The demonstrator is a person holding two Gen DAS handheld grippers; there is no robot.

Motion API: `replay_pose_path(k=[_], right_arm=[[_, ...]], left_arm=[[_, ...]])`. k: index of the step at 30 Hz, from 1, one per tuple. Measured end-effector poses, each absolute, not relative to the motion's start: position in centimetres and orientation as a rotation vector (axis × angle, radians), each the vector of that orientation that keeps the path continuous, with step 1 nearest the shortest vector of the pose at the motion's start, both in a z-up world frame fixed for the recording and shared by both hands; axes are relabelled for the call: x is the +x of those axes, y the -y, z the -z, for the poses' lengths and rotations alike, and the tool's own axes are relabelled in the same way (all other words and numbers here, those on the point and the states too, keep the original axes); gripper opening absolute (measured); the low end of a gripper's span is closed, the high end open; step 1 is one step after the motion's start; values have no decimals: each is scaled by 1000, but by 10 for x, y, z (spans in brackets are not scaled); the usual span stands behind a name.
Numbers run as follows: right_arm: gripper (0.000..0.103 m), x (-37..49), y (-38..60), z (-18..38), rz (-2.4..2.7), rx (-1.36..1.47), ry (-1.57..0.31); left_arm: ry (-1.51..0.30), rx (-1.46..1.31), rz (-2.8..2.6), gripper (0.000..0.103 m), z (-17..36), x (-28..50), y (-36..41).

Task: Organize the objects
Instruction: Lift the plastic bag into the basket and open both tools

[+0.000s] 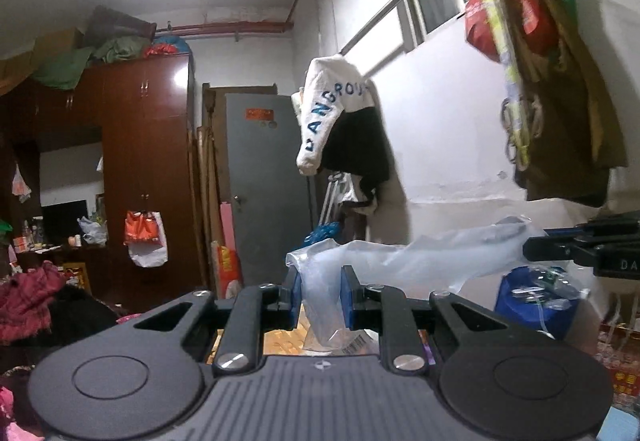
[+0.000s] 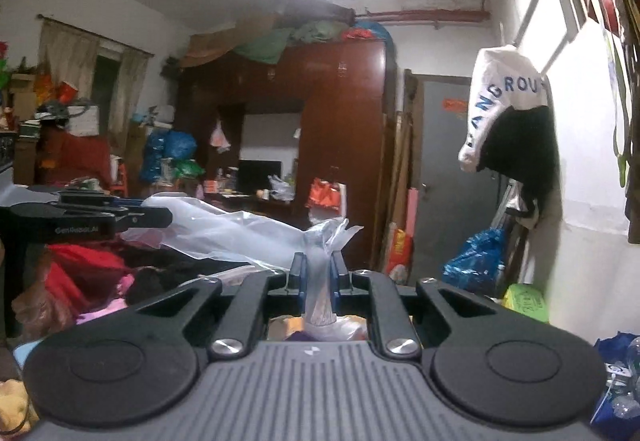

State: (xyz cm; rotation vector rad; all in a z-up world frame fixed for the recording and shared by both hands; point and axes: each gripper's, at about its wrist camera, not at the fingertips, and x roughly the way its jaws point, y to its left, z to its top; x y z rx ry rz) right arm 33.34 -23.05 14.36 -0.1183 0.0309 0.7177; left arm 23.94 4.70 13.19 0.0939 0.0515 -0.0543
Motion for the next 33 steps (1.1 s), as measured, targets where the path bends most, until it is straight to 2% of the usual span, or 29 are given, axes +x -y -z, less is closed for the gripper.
replay_pose_path(k=[6,33], right_arm=[[12,365,213,-138,-703,-121,-92],[13,398,209,-106,-690,-128,-291]], left_arm=[[-90,91,39,23,-126,260,-53],[-291,102,30,23,-87,331,-63]])
